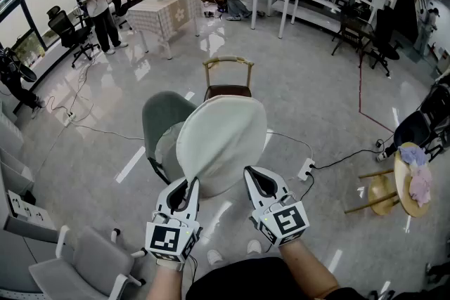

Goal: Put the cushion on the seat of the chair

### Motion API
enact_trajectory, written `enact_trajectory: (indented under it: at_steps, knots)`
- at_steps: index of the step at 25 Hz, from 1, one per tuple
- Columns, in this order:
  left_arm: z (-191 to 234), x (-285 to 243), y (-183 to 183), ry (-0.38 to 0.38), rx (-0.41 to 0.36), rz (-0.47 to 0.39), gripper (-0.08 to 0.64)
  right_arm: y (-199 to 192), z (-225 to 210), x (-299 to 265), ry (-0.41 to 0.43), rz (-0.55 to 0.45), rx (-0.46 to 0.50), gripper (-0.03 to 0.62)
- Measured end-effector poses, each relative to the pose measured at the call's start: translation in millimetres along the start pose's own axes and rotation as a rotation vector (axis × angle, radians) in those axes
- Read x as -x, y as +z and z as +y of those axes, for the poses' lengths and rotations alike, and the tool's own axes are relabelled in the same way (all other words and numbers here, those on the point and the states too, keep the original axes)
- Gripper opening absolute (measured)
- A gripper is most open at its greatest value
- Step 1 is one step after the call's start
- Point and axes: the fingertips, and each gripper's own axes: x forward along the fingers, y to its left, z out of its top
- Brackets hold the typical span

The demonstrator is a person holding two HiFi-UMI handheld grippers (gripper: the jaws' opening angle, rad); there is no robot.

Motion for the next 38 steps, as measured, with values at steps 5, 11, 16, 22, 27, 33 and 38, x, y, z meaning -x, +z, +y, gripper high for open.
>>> enact_trajectory:
  at_steps: [5,11,16,22,27,33,38]
  knots:
    - [7.4,3.9,-5.9,-0.004,0.029,-0.003,0.047,0.4,6.3,-5.5,0.005,0.001,0.009,0.006]
    - [21.3,9.5,-8.2,-0.019,0.039,-0.007,0.048,2.5,13.2,-12.3,-0.017,-0.001,-0.009,0.006]
    - [36.3,18.2,-8.2,-0.050,0.015,-0.007,0.047,7.1,23.5,-18.1,-0.058,-0.019,-0.026,0.008]
    - [47.3,29.2,-12.8,-0.089,0.009,0.003,0.047,4.4,42.5,-21.7,-0.091,-0.023,-0.017,0.008]
    - [51.6,32.2,-24.0,-0.111,0.008,0.016,0.046,-6.6,48.9,-21.2,-0.115,-0.007,-0.023,0.008]
    - [51.7,16.2,-27.4,-0.111,0.003,0.023,0.047,-10.9,31.0,-30.9,-0.124,-0.010,-0.039,0.008]
    - [54.2,-10.5,-30.0,-0.103,-0.007,0.036,0.047,-13.7,8.6,-48.9,-0.113,-0.012,-0.056,0.008]
